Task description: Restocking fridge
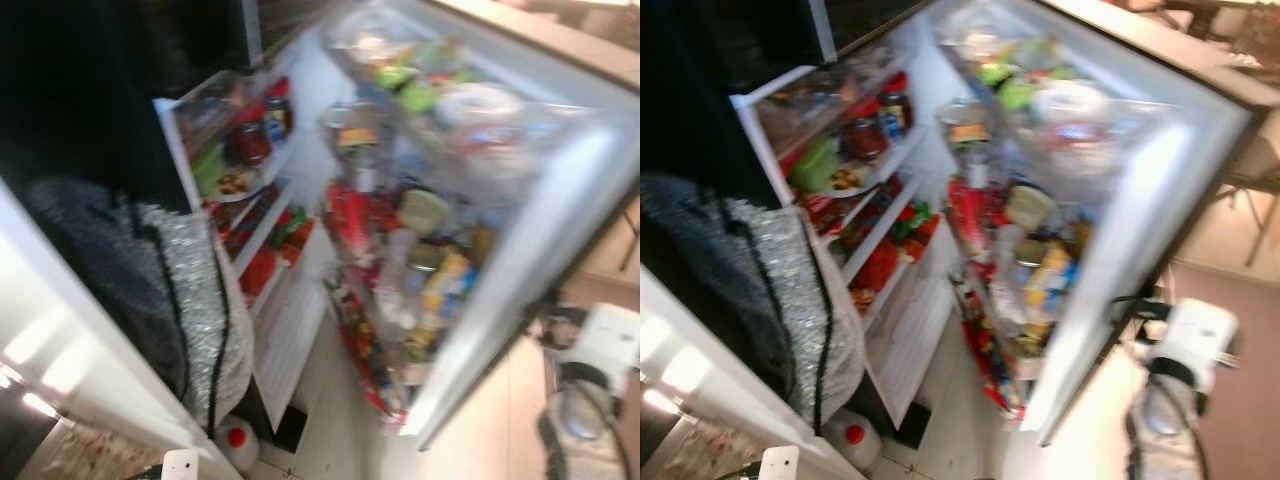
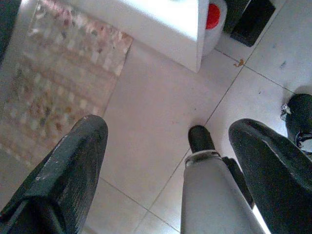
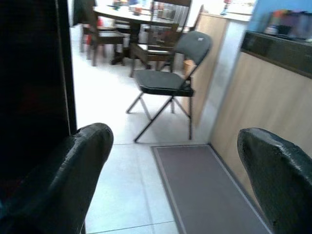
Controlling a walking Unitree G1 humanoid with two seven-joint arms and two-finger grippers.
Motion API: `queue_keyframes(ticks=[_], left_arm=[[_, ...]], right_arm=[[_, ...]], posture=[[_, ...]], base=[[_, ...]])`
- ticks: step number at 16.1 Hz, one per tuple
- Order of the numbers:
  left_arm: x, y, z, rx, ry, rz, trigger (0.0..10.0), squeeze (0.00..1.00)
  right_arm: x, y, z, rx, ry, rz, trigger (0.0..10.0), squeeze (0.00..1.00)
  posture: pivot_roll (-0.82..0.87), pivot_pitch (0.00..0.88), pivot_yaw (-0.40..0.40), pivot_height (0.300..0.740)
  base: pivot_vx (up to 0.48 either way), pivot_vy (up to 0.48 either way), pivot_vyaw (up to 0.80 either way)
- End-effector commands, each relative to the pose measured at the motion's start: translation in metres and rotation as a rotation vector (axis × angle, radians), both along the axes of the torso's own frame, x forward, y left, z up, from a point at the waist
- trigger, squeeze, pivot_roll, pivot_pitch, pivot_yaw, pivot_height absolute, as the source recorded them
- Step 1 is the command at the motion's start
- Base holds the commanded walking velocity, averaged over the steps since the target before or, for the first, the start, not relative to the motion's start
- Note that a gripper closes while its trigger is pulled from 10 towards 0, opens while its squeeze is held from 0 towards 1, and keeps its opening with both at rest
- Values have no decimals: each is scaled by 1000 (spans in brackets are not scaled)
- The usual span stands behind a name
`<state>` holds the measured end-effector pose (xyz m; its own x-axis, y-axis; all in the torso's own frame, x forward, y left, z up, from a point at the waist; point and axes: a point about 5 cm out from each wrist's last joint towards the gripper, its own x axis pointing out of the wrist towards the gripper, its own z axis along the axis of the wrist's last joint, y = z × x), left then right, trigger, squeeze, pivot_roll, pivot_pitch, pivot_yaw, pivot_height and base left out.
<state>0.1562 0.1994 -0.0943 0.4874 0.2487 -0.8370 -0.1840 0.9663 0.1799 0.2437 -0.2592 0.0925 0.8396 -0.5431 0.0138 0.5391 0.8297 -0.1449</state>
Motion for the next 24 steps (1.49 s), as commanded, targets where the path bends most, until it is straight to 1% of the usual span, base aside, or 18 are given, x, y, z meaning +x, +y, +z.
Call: queue_keyframes(ticks=[1,2,3,4,5,7,9,10,11,12,15,16,17,18,20,21,24], left_arm=[[-1,2,0,11,6,-19,10000,0],[1,3,1,12,0,-38,10000,0],[1,3,1,12,-2,-45,10000,0],[2,3,1,13,-5,-59,10000,0],[2,3,1,12,-5,-61,10000,0],[1,2,1,12,-3,-64,10000,0],[1,0,0,8,-1,-56,10000,0],[0,-1,0,4,-2,-35,10000,0],[-1,-1,0,5,-1,-30,10000,0],[-1,-1,0,6,-3,-10,10000,0],[-1,2,0,17,-6,3,10000,0],[-1,2,0,18,-7,5,10000,0],[-1,4,1,22,-13,20,10000,0],[3,14,4,42,-36,51,10000,0],[10,31,11,73,-76,73,10000,0],[15,47,18,103,-115,88,10000,0],[13,61,23,136,-138,107,10000,0]], right_arm=[[12,38,12,-34,-38,210,10000,0],[5,62,16,-68,-38,349,10000,0],[4,68,18,-72,-38,396,10000,0],[2,84,20,-141,-28,523,10000,0],[2,97,23,-146,-37,635,10000,0],[1,116,24,-106,-25,811,10000,0],[0,135,19,-97,40,984,10000,0],[4,154,15,-90,80,1132,10000,0],[5,158,14,-88,84,1160,10000,0],[13,175,15,-98,83,1273,10000,0],[25,200,14,-110,89,1418,10000,0],[26,202,14,-105,94,1429,10000,0],[31,208,14,-90,95,1458,10000,0],[37,221,15,-70,99,1514,10000,0],[39,228,14,-72,102,1550,10000,0],[41,243,11,-80,102,1626,10000,0],[43,262,11,-70,89,1682,10000,0]], posture=[[-174,0,56,740],[-182,0,61,740],[-186,0,63,740],[-190,0,64,740],[-202,0,66,740],[-207,0,56,740],[-194,0,38,740],[-171,0,24,740],[-166,0,21,740],[-140,0,16,740],[-99,0,19,740],[-87,0,16,740],[-64,0,12,740],[-12,0,1,740],[25,0,-6,740],[67,0,-9,740],[114,0,2,740]], base=[[0,0,0],[0,0,0],[0,0,0],[0,0,0],[0,0,0],[0,0,0],[0,0,0],[0,0,0],[0,0,0],[0,0,0],[0,0,0],[0,0,0],[0,0,0],[0,0,0],[0,0,0],[0,0,0],[0,0,0]])
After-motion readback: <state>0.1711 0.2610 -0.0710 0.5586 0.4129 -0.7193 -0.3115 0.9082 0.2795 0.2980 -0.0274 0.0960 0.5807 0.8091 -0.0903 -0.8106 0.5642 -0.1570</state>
